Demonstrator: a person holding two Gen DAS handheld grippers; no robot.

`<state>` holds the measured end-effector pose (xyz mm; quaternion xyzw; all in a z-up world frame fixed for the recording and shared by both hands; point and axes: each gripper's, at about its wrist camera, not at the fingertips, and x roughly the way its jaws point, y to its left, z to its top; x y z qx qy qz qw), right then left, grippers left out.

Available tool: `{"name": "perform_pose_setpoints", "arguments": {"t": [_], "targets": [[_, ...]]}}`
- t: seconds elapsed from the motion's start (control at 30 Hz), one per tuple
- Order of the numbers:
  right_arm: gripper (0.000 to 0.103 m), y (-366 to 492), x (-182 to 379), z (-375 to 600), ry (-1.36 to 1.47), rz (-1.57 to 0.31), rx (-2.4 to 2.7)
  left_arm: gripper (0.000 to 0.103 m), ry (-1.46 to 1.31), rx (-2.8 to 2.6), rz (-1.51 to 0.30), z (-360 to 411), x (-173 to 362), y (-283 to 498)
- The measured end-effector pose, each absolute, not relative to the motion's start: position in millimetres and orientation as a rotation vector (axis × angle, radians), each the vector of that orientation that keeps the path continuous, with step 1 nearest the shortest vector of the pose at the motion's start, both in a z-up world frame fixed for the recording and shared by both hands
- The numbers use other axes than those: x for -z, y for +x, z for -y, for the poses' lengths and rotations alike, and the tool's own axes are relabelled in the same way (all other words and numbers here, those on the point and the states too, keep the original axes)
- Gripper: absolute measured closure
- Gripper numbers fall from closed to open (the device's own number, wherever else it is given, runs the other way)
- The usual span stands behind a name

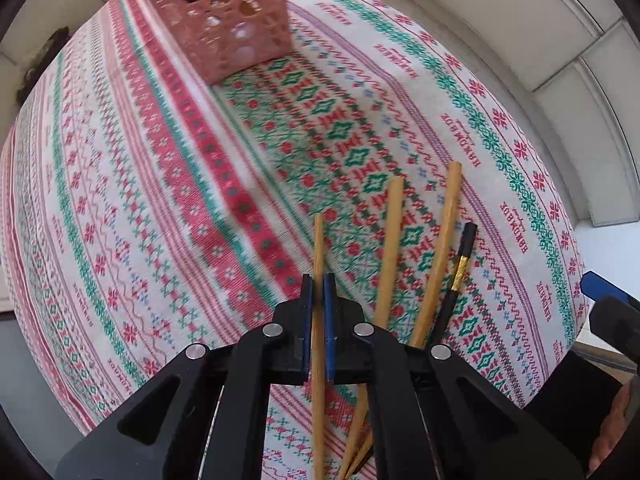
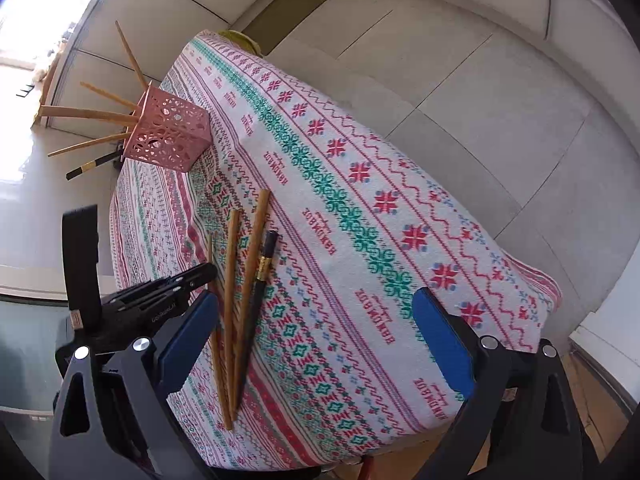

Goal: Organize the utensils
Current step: 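Return both tools to the pile and close each on a chopstick, then lift the chopsticks upright in both tools and carry them toward the pink holder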

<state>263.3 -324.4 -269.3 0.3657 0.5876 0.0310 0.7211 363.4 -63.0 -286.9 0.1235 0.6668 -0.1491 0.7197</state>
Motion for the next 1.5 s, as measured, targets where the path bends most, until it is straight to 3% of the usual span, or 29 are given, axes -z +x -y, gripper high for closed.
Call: {"name": "perform_pose_setpoints", "arguments": {"t": [0.1,0.23,0.33,0.37,0.83,0.97,1.03,1.1,1.27,1.5], "targets": [[0.01,276.3,270.3,302.9,0.778,-1.332,-0.051,0.099,0.211,0.317,-1.438,36.6,265.5,358.3],[0.029,292.8,271.3,277.8,0.764,-1.347,-0.01,0.099,0.139,0.312,-1.37,1.8,235.4,353.5],[0.052,309.9,270.6,261.7,0.822,-1.364,-0.052,0.099,0.105,0.307,-1.347,-19.7,225.5,347.0],[0.055,317.5,270.3,254.2,0.815,-1.379,-0.064,0.099,0.094,0.308,-1.343,-24.5,222.3,344.3],[0.055,359.6,268.0,181.1,0.394,-1.369,0.03,0.098,-0.007,0.271,-1.276,-59.2,204.5,334.2],[0.076,365.2,282.1,170.9,0.282,-1.4,0.09,0.098,-0.021,0.257,-1.274,-66.8,202.9,334.2],[0.076,365.9,284.4,164.5,0.247,-1.399,0.104,0.098,-0.027,0.253,-1.268,-68.9,201.6,335.2],[0.091,366.4,285.2,156.7,0.195,-1.367,0.099,0.098,-0.035,0.25,-1.26,-70.2,199.4,336.1],[0.095,356.6,278.6,147.9,0.289,-1.294,0.048,0.098,-0.056,0.259,-1.211,-71.4,185.6,332.8],[0.095,296.6,212.3,158.4,0.308,-1.027,-0.076,0.098,-0.033,0.225,-1.094,-58.4,151.4,310.7]]}}
